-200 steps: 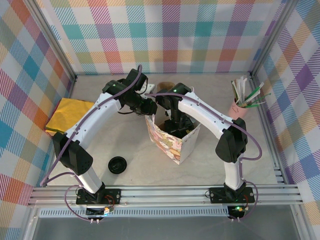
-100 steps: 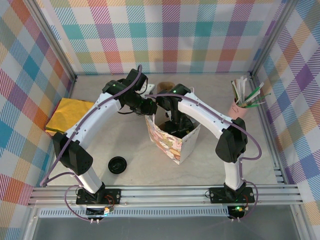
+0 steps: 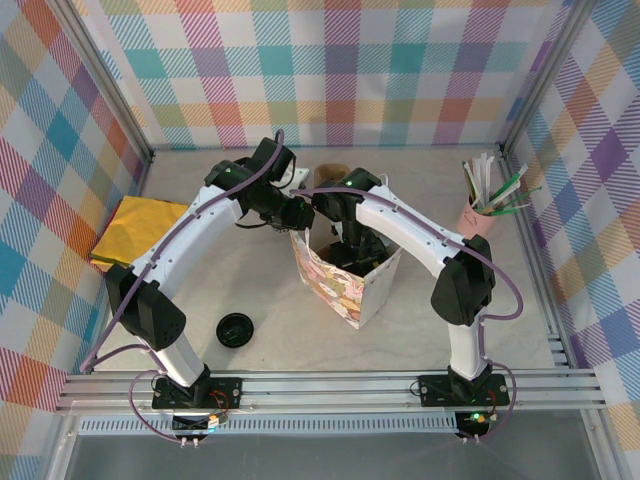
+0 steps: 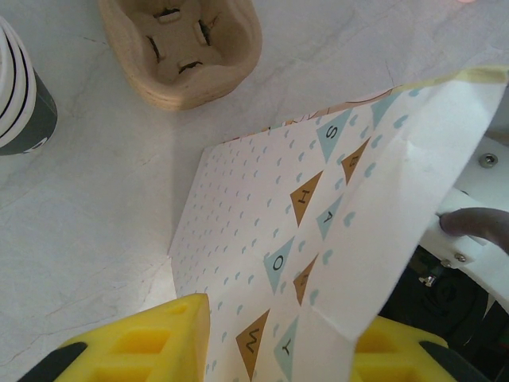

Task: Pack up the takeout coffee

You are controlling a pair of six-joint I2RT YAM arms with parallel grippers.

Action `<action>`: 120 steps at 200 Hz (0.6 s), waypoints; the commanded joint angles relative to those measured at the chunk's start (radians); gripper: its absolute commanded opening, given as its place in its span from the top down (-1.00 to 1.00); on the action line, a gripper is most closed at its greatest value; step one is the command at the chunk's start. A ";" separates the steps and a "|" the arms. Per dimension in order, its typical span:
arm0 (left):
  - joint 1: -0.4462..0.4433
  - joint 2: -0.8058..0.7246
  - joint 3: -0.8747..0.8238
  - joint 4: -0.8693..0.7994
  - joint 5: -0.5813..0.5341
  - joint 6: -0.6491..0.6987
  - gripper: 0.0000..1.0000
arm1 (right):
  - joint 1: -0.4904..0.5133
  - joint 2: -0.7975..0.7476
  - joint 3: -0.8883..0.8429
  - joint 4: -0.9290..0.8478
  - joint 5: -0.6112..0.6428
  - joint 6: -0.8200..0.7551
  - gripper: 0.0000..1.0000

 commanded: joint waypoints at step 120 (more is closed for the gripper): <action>-0.008 -0.028 -0.011 -0.023 0.010 -0.003 0.33 | -0.004 -0.024 -0.035 -0.046 -0.011 0.007 -0.41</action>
